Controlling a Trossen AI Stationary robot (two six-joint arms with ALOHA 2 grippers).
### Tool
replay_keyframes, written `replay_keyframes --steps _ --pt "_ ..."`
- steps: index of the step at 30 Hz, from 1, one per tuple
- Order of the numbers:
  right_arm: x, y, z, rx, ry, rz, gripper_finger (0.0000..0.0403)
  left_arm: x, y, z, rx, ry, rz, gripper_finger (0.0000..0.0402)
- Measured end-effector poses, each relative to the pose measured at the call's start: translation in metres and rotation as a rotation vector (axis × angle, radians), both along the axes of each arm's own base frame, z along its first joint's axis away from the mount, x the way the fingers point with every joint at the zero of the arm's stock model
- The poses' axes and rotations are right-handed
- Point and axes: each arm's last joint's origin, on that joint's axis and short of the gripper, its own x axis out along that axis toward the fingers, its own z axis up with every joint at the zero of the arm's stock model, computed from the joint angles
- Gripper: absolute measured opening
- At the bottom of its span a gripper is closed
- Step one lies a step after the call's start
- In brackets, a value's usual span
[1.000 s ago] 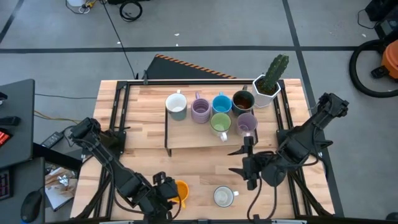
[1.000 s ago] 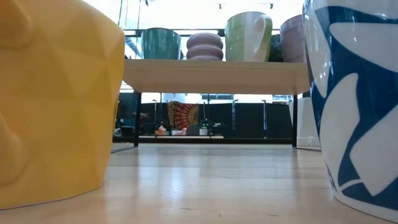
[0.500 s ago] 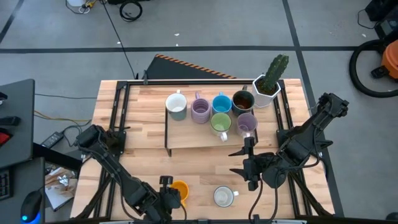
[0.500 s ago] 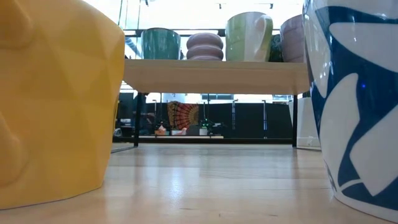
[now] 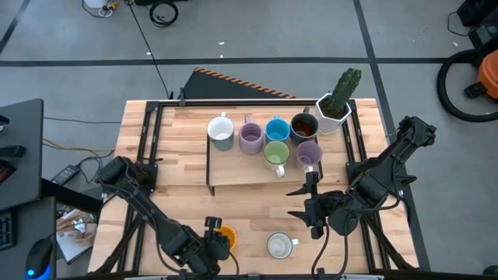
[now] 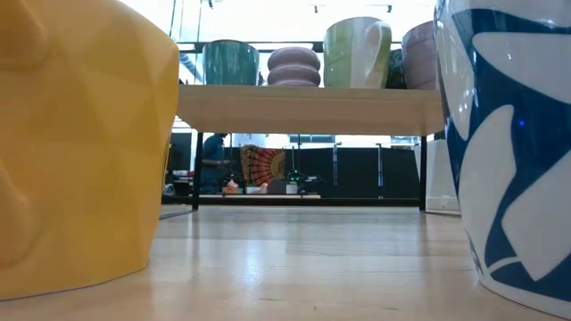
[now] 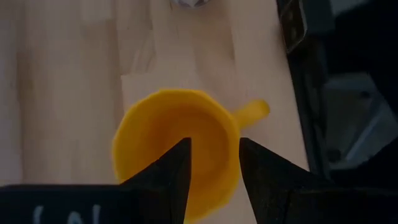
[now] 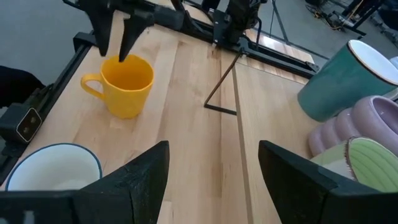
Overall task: Place coffee mugs
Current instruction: Put the yellow mug on the shelf
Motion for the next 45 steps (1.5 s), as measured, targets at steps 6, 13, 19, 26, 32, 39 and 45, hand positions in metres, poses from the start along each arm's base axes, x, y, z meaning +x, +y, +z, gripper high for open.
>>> replay_keyframes --steps 6,13,19,26,32,39,45 --pt "0.000 0.000 0.000 0.003 0.000 -0.002 0.0253 0.009 0.000 -0.015 -0.023 0.077 -0.032 0.0141" --pt "0.000 0.000 0.000 0.007 0.000 -0.003 0.0253 0.009 0.000 -0.015 -0.044 0.088 -0.021 0.0141" --pt "0.000 0.000 0.000 0.008 -0.001 -0.003 0.0253 0.013 -0.002 -0.029 -0.039 0.113 -0.006 0.0141" --pt "0.000 0.001 0.000 0.022 0.006 0.012 0.0253 0.020 0.001 -0.046 -0.026 0.171 0.006 0.0123" --pt "0.000 0.001 0.000 0.023 0.006 0.012 0.0253 0.022 0.003 -0.048 -0.007 0.187 -0.027 0.0076" --pt "0.000 0.001 -0.001 0.050 0.010 -0.002 0.0253 0.021 0.003 -0.049 0.020 0.198 -0.097 0.0029" --pt "-0.001 0.001 -0.002 0.094 0.028 -0.003 0.0253 0.016 0.008 -0.043 0.039 0.249 -0.166 0.0029"
